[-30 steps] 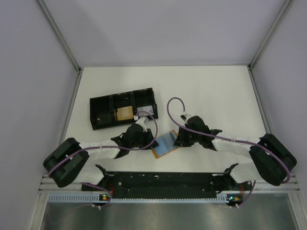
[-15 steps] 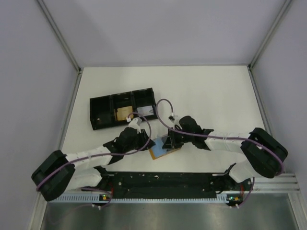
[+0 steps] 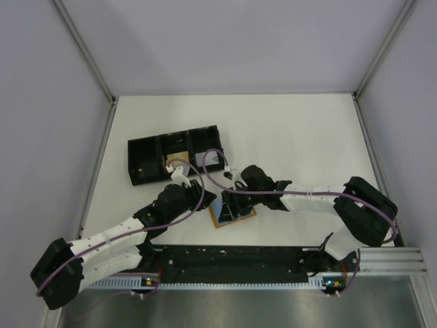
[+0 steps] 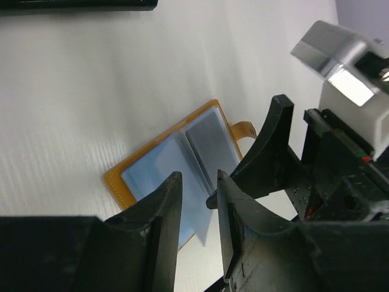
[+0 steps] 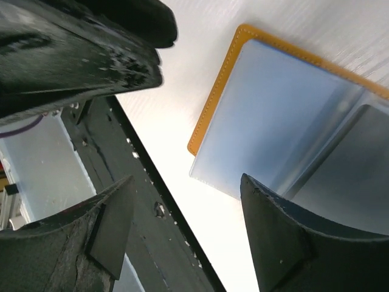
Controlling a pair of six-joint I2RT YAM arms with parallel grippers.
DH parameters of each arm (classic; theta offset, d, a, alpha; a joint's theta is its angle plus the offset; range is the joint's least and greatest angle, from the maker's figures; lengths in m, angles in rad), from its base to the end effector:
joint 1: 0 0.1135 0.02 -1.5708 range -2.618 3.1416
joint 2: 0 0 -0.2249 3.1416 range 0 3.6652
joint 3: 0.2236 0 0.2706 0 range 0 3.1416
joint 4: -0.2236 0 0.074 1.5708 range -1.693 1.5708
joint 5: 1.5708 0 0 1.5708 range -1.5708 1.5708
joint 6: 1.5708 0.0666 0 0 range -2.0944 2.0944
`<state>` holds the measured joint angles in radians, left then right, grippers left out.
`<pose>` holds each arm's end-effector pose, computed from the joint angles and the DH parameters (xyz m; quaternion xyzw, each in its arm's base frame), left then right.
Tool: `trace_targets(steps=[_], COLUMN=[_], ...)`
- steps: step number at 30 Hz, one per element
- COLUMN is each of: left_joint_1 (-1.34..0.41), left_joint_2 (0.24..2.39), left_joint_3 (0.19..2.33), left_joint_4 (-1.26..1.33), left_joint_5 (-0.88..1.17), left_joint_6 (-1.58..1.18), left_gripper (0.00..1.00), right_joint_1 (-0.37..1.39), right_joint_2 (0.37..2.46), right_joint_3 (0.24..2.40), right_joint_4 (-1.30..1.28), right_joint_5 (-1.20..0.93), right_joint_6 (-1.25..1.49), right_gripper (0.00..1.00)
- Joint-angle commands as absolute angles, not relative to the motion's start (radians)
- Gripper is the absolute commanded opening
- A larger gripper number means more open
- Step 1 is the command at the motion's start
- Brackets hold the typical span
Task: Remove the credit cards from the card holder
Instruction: Remove the credit card from the card holder.
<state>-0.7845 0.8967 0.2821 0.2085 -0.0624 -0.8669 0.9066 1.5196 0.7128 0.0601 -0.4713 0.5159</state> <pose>0.1861 -0.1799 0.1306 -0.0515 0.8334 -0.3864 0.3919 0.1810 0.2802 0.0985 -0.2647 0.8559 0.4163 0.1554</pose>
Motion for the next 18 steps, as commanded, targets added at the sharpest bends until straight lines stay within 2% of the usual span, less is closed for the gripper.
trace_targets(steps=[1,8,10,14,18], left_joint_1=[-0.788,-0.788,-0.790,-0.788,-0.788], left_joint_2=[0.833,0.769,0.793,0.866,0.963], left_joint_3=[0.288,0.279,0.285,0.299,0.333], left_joint_4=[0.192,0.152,0.159,0.204,0.239], left_joint_5=[-0.104,-0.123,-0.098,-0.052,-0.005], left_joint_6=[-0.877,-0.876,-0.876,-0.877,-0.870], left_gripper=[0.34,0.35,0.35,0.34,0.34], right_joint_1=[0.934,0.937,0.937,0.937,0.931], right_joint_2=[1.578,1.671,1.635,1.507,1.401], right_joint_3=[0.771,0.793,0.784,0.779,0.755], right_joint_4=[0.051,0.045,0.044,-0.026,-0.109], right_joint_5=[-0.528,-0.489,-0.457,-0.376,-0.206], right_joint_6=[0.482,0.512,0.511,0.476,0.489], right_gripper=[0.69,0.65,0.61,0.61,0.61])
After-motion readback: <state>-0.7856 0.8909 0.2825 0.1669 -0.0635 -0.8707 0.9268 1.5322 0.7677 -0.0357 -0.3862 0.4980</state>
